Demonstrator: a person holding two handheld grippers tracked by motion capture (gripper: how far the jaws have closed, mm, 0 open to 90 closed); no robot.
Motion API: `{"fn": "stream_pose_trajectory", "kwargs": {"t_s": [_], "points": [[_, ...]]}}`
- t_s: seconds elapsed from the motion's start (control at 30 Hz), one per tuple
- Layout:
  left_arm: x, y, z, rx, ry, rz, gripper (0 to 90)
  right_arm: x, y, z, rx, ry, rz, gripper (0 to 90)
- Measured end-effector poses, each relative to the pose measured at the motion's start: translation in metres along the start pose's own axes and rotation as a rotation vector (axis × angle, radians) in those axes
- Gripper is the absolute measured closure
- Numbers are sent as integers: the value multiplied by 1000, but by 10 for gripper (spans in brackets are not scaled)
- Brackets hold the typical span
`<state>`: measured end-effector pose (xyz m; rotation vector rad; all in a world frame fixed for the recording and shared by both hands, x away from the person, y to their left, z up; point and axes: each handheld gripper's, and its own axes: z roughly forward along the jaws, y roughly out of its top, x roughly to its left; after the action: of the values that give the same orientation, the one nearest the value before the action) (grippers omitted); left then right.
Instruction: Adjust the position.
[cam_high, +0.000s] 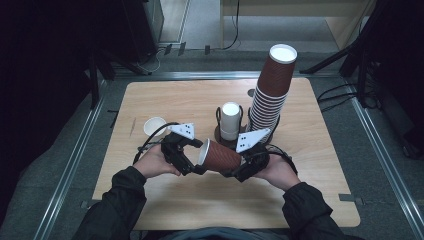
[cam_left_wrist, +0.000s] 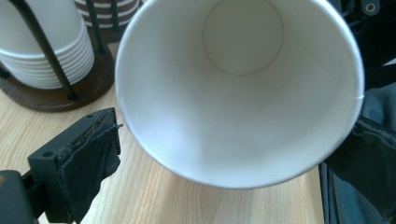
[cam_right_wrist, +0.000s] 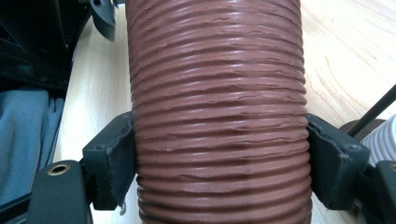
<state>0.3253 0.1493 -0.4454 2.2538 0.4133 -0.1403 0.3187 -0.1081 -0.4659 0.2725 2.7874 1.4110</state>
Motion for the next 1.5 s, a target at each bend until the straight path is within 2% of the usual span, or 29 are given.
{"fn": "stream_pose_trajectory", "kwargs": {"t_s": [0.07,0.37,0.47,0.67,0.73,0.8,0.9,0.97,1.07,1.17,1.27,1.4,1.5], "points": [[-1,0,0,-16,12,13,0,0,0,-1,-13,2,5,208],[-2,3,0,-116,-38,-18,0,0,1,-3,-72,24,8,208],[-2,4,2,-121,-46,-36,0,1,2,-2,-82,25,10,208],[-4,6,7,-119,-39,-34,2,1,3,1,-117,35,9,208],[-3,6,4,-133,-36,-33,41,2,4,2,-111,39,11,208],[-2,6,3,-148,-53,-42,66,2,3,2,-118,45,12,208],[-2,6,1,-147,-52,-35,78,2,4,1,-122,42,10,209],[-5,7,1,-148,-36,-19,91,2,4,2,-119,42,10,209],[-3,8,1,-147,-58,-40,109,1,3,1,-116,57,31,207],[-3,9,-1,-138,-65,-34,115,0,3,0,-113,68,41,202],[-4,10,-7,-125,-50,-16,115,0,3,1,-97,68,53,184],[-8,9,-17,-75,12,10,114,-1,2,2,-66,67,66,179],[-9,8,-23,-60,32,20,113,-1,1,3,-40,65,65,179]]}}
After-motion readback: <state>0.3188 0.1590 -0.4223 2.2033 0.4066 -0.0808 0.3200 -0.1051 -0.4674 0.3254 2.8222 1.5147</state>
